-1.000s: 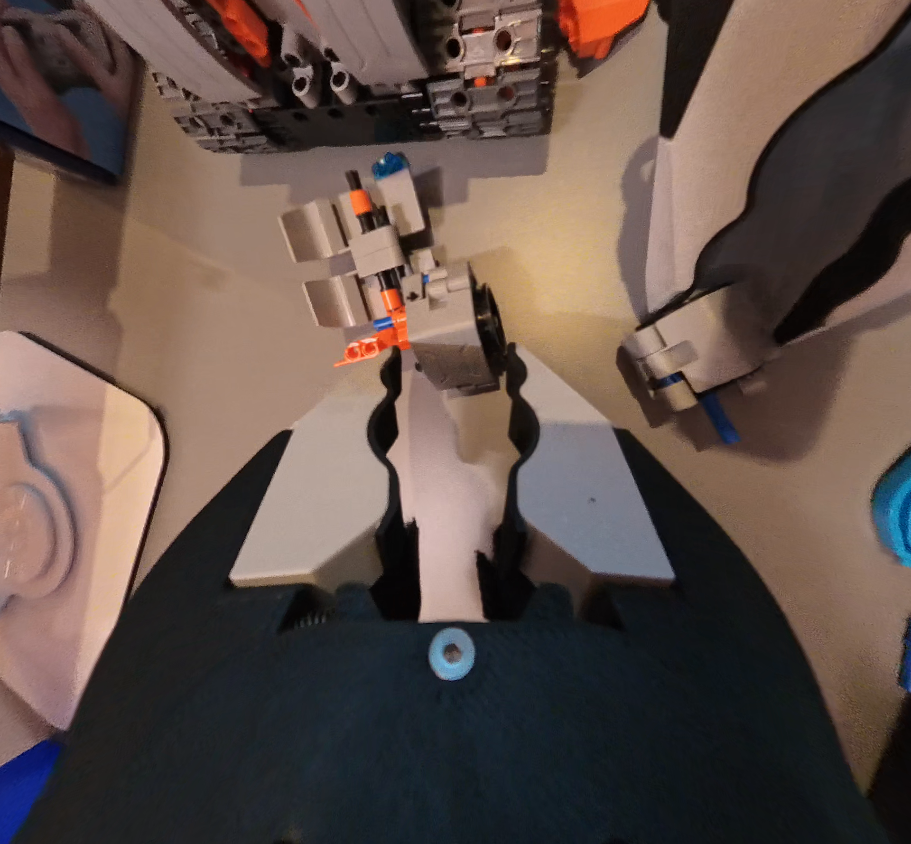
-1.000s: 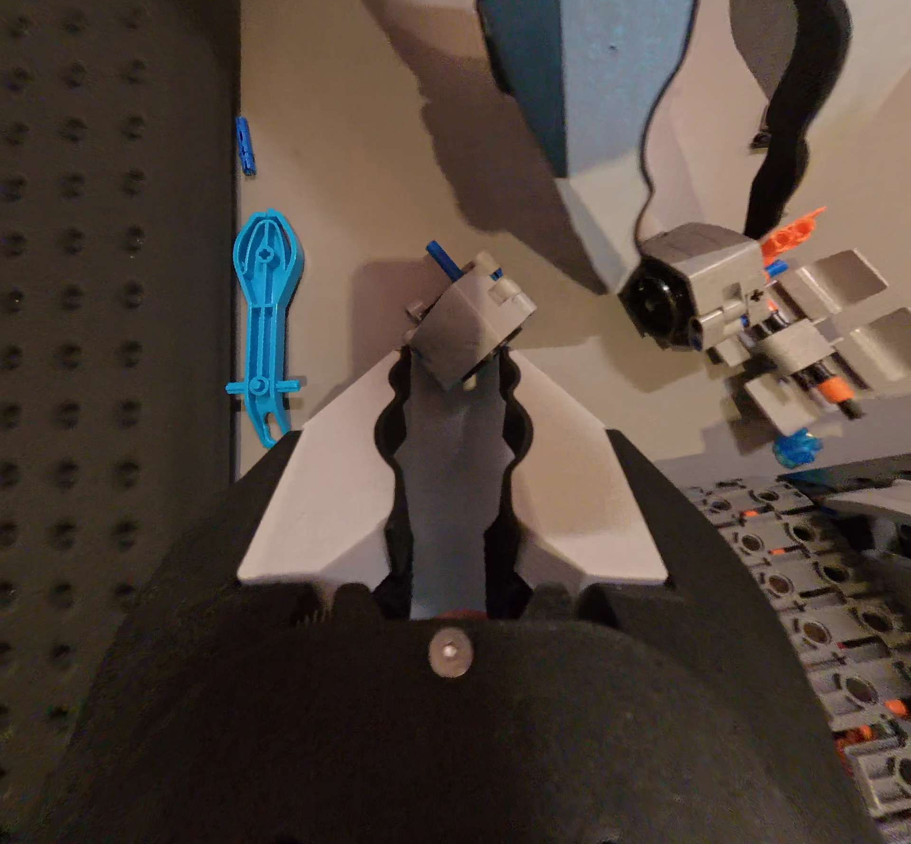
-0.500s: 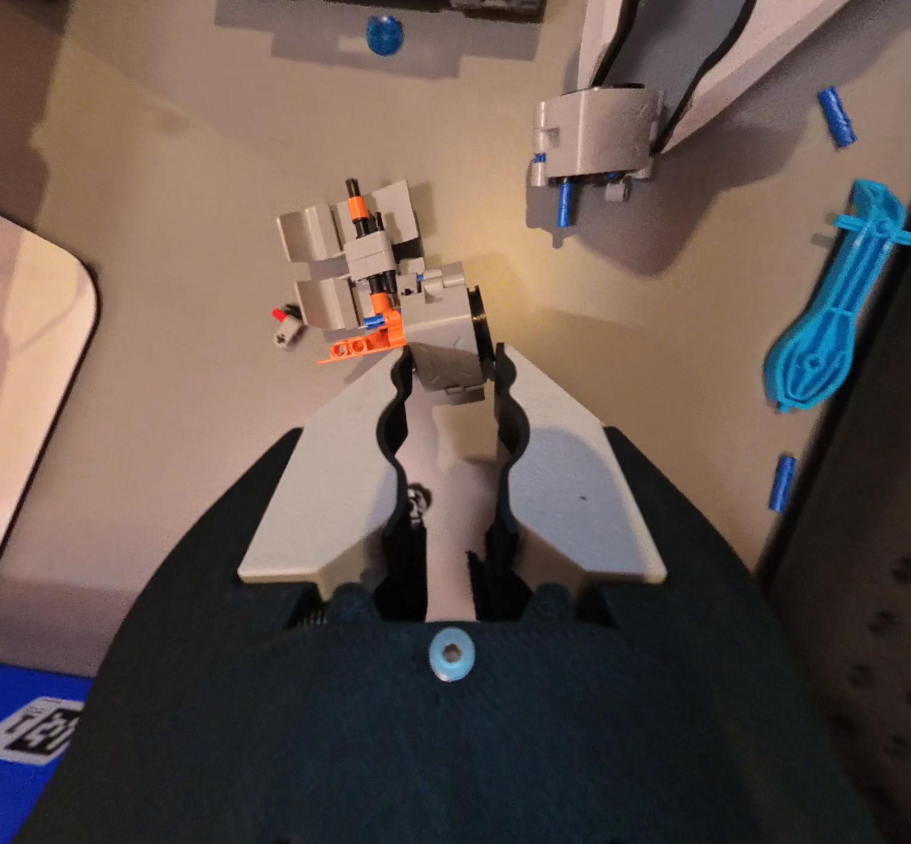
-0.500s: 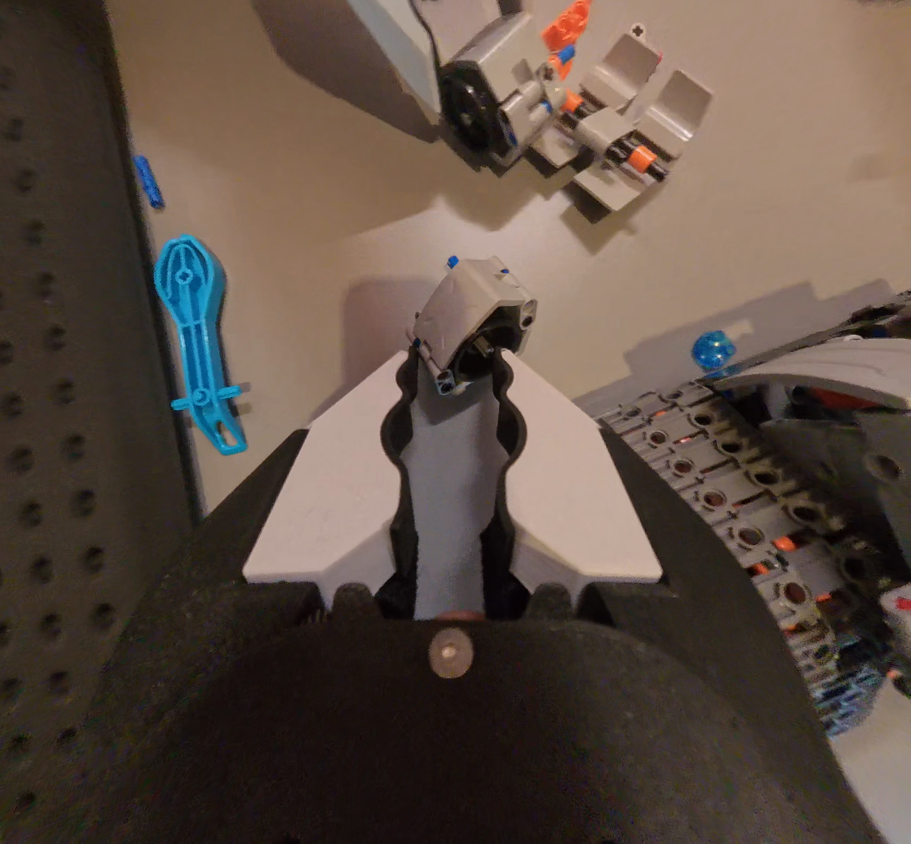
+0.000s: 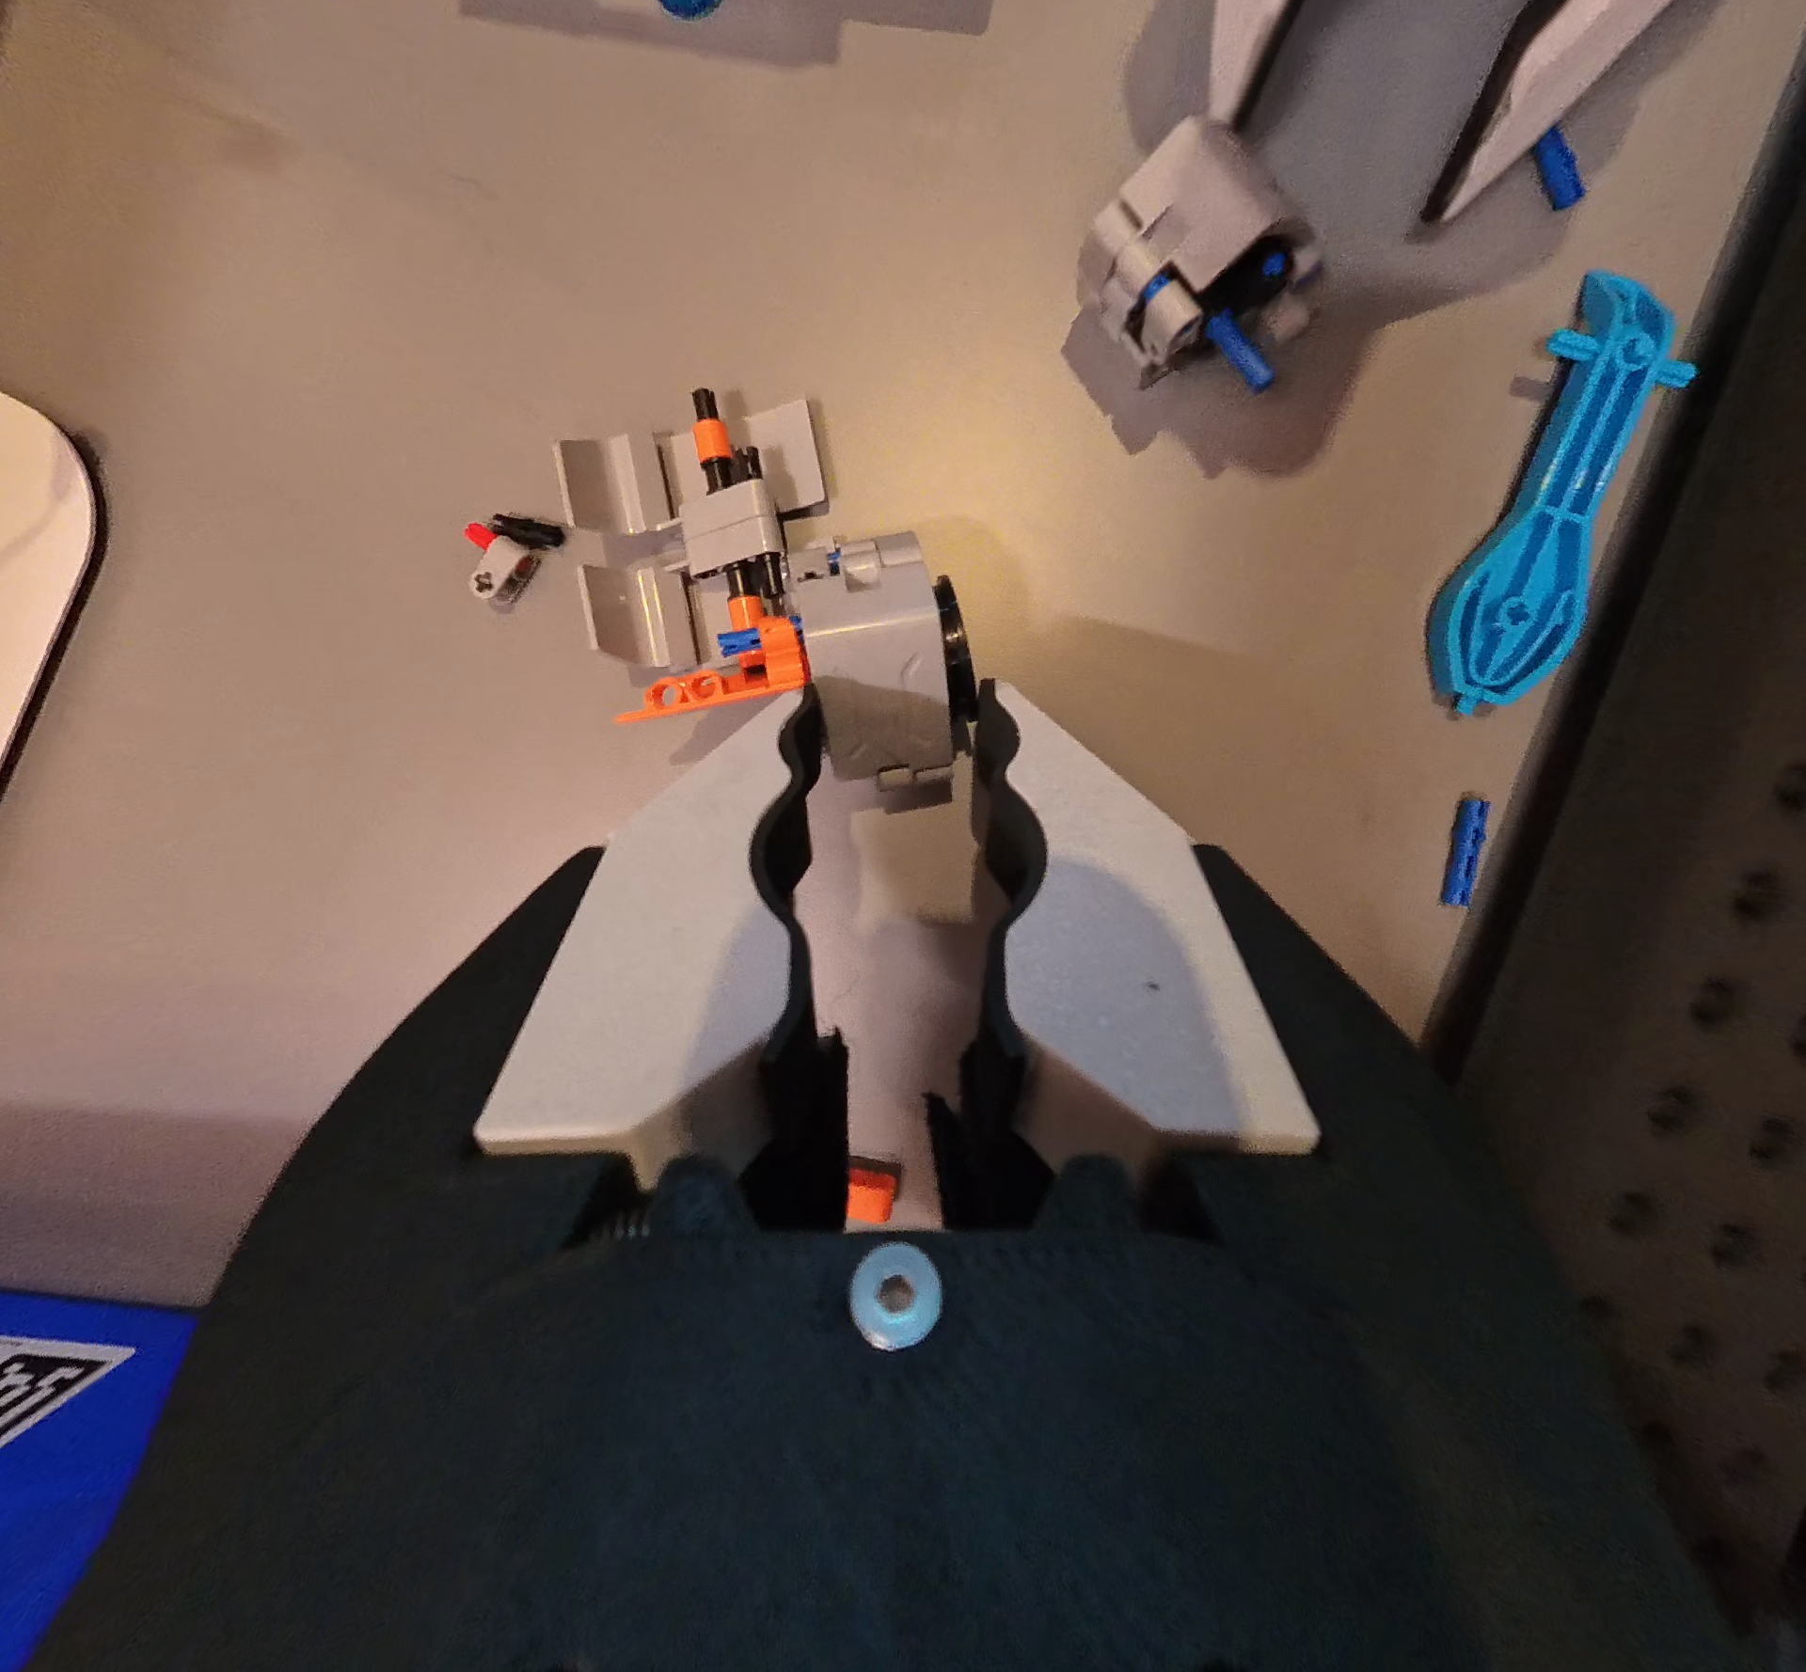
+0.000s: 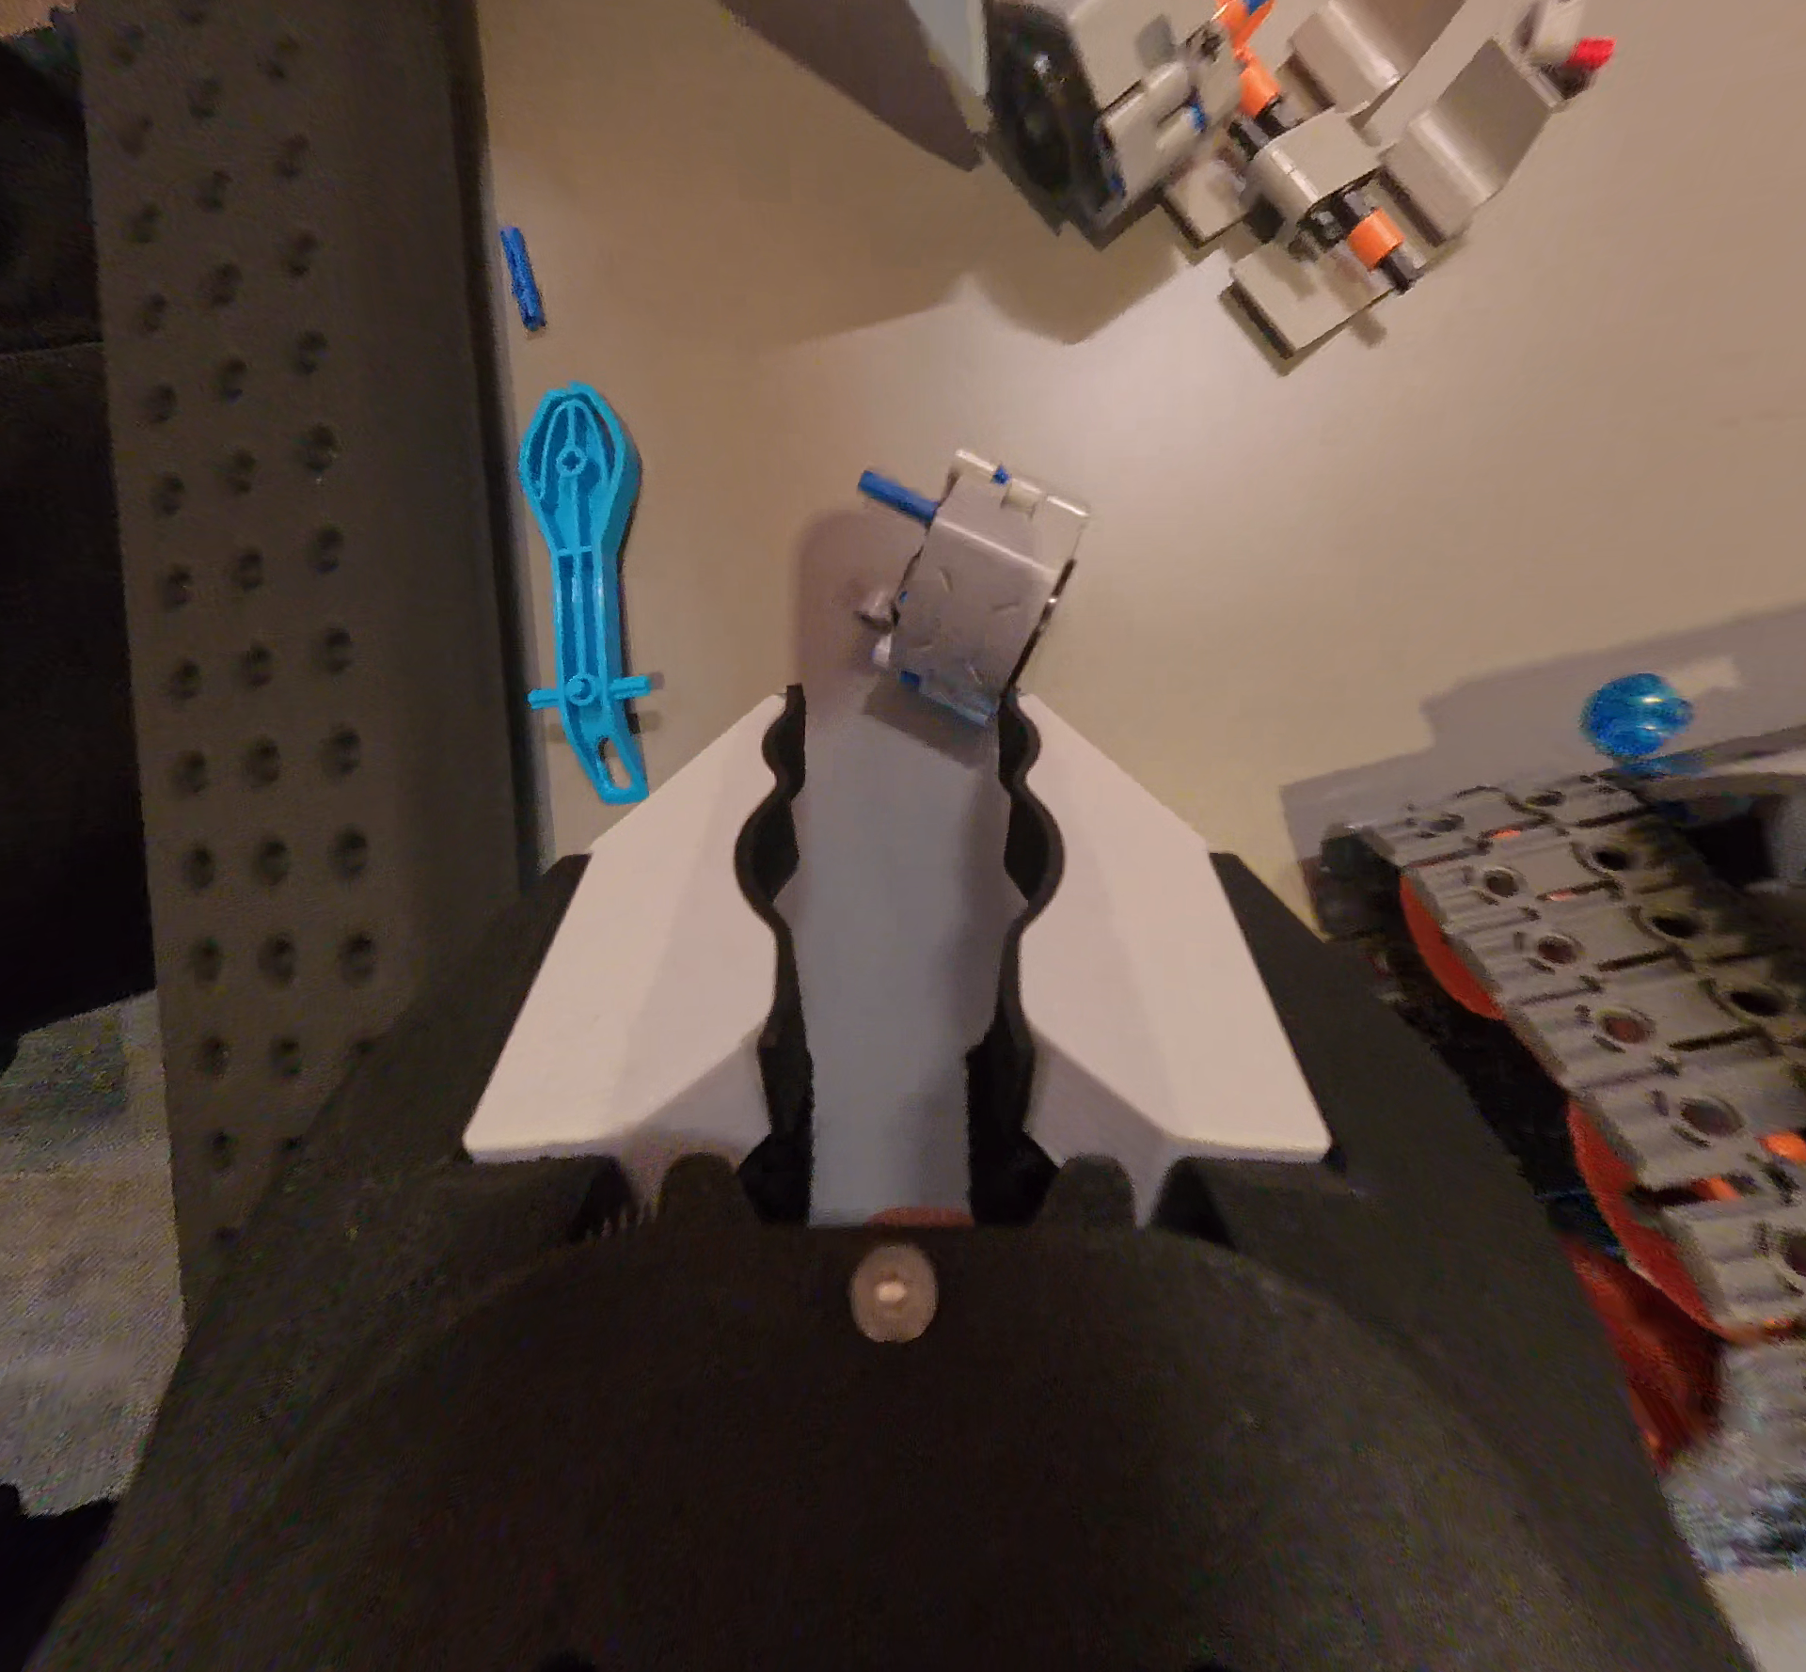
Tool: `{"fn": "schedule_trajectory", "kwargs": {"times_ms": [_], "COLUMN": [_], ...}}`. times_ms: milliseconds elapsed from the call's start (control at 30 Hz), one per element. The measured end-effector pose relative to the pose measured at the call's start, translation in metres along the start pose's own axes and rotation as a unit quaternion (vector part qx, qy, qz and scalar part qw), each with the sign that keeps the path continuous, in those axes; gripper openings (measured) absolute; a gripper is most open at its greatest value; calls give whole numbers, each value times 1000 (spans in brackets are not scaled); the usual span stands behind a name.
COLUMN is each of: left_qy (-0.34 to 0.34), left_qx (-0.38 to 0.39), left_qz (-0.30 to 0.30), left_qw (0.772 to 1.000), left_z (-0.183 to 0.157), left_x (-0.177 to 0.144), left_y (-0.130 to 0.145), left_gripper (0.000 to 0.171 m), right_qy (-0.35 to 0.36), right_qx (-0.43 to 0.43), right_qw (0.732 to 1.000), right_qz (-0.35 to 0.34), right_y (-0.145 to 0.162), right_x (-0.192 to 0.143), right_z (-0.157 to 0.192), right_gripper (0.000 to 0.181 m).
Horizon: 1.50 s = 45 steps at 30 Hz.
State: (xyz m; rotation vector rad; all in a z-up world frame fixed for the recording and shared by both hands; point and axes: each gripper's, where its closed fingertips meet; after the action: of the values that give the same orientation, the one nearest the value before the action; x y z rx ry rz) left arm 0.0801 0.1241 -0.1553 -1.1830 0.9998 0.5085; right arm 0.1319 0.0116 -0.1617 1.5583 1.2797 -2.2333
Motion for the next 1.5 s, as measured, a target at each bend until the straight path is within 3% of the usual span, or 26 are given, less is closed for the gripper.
{"fn": "schedule_trajectory", "kwargs": {"times_ms": [200, 400, 800, 900, 967, 1033, 1333, 1500], "left_qy": [13, 18, 22, 24, 33, 38, 48, 60], "left_qx": [6, 4, 23, 33, 40, 49, 62, 72], "left_qz": [10, 9, 8, 8, 8, 7, 9, 8], "left_qw": [1000, 1000, 999, 999, 999, 998, 997, 996], "left_z": [-7, -8, -7, -8, -12, -14, -19, -25], "left_x": [2, 2, 1, 0, 0, -1, -4, -4], "left_y": [2, 4, 7, 8, 9, 10, 13, 14], "left_gripper": [29, 28, 28, 28, 28, 28, 28, 28], "right_qy": [-80, -17, 48, 49, 46, 48, 49, 53], "right_qx": [-59, -32, -55, -81, -92, -94, -68, -70], "right_qw": [995, 998, 997, 995, 995, 994, 996, 996], "right_qz": [9, -53, 0, -6, -10, -16, -32, -23], "right_y": [-4, -20, -7, -11, -13, -14, -19, -20], "right_x": [14, -11, 13, 19, 20, 20, 6, 21], "right_z": [40, 13, -11, -8, -7, -8, -7, -8], "right_gripper": [35, 36, 46, 31, 13, 7, 41, 42]}}
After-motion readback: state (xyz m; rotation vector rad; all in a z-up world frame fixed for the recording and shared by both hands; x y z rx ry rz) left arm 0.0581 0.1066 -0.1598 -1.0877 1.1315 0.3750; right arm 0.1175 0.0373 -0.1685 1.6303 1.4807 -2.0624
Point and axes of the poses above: each gripper's, where its closed fingertips meet, x out along the fingers, y out of its underside, z = x × y across the jaws, and after that the axes turned 2 degrees about -x, right-handed
